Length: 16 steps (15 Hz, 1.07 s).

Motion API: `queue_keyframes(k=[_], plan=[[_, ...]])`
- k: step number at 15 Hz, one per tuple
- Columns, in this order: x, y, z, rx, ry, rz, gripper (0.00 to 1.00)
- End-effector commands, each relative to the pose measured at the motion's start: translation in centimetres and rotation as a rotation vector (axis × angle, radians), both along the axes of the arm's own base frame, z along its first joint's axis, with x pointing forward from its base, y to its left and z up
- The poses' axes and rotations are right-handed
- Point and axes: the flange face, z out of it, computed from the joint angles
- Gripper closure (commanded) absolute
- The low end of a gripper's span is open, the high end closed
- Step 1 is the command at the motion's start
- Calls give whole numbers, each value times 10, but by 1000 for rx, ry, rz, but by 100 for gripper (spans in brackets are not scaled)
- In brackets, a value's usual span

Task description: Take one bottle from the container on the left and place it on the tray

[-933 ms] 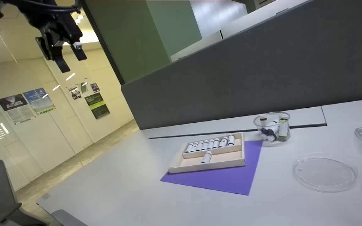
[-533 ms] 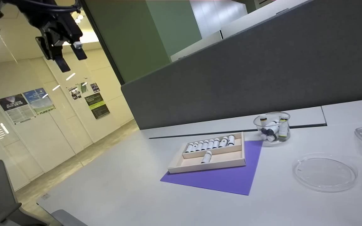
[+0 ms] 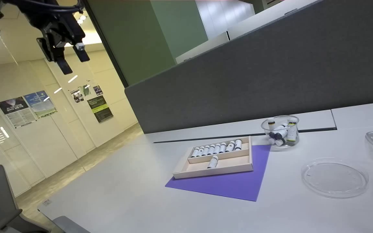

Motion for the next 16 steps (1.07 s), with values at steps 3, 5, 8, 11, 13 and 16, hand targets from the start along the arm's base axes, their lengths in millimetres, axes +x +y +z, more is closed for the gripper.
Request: queue_keyframes(k=[3, 5, 8, 11, 13, 16], plan=[[0, 0, 0, 0, 1, 0, 0], [9, -12, 2, -13, -64, 2, 0], [32, -43, -3, 8, -156, -51, 0], [59, -88, -7, -16, -191, -49, 0], [79, -127, -11, -30, -178, -30, 0], [109, -194, -14, -48, -143, -43, 0]])
